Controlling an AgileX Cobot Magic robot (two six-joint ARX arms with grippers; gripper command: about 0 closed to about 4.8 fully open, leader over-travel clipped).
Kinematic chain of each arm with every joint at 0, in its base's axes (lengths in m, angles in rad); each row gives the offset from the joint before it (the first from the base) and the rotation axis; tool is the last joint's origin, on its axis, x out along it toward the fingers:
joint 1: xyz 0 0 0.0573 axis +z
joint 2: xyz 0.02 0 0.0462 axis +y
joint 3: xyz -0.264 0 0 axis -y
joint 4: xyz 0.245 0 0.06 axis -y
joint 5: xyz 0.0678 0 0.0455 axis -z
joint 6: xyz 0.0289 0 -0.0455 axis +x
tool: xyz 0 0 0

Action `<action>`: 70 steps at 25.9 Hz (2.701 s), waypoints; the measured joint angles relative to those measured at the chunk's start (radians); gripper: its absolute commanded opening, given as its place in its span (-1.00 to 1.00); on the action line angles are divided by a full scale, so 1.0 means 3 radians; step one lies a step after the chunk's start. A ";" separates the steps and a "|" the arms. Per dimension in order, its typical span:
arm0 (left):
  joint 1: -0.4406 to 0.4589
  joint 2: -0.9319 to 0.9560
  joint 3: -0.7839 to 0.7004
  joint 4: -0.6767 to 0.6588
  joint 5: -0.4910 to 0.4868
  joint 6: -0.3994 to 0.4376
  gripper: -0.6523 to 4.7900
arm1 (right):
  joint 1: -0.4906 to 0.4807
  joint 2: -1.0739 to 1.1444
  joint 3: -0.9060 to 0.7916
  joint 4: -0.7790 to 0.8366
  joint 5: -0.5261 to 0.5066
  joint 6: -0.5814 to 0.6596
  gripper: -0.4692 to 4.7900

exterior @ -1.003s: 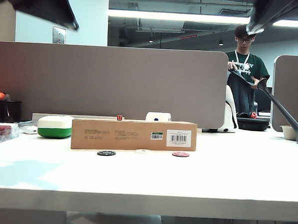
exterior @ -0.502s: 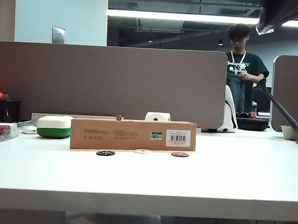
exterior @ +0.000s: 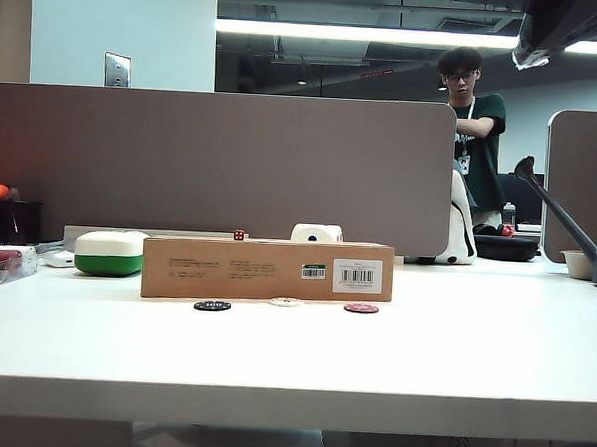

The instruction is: Push the chip with the lowest value in the row forward next to the rectangular box.

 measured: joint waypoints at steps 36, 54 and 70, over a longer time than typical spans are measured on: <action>0.0501 -0.1445 -0.2529 0.0229 0.0295 -0.0057 -0.78 | 0.0000 0.0000 0.0000 0.0001 -0.0004 0.0000 -0.84; 0.0501 -0.1446 -0.2687 0.0406 0.0287 -0.0033 -0.78 | 0.0000 0.0000 0.0000 0.0000 -0.0004 0.0000 -0.84; 0.0501 -0.1446 -0.2687 0.0504 0.0290 0.0149 -0.78 | 0.0000 0.0000 0.0000 0.0000 -0.0004 0.0000 -0.84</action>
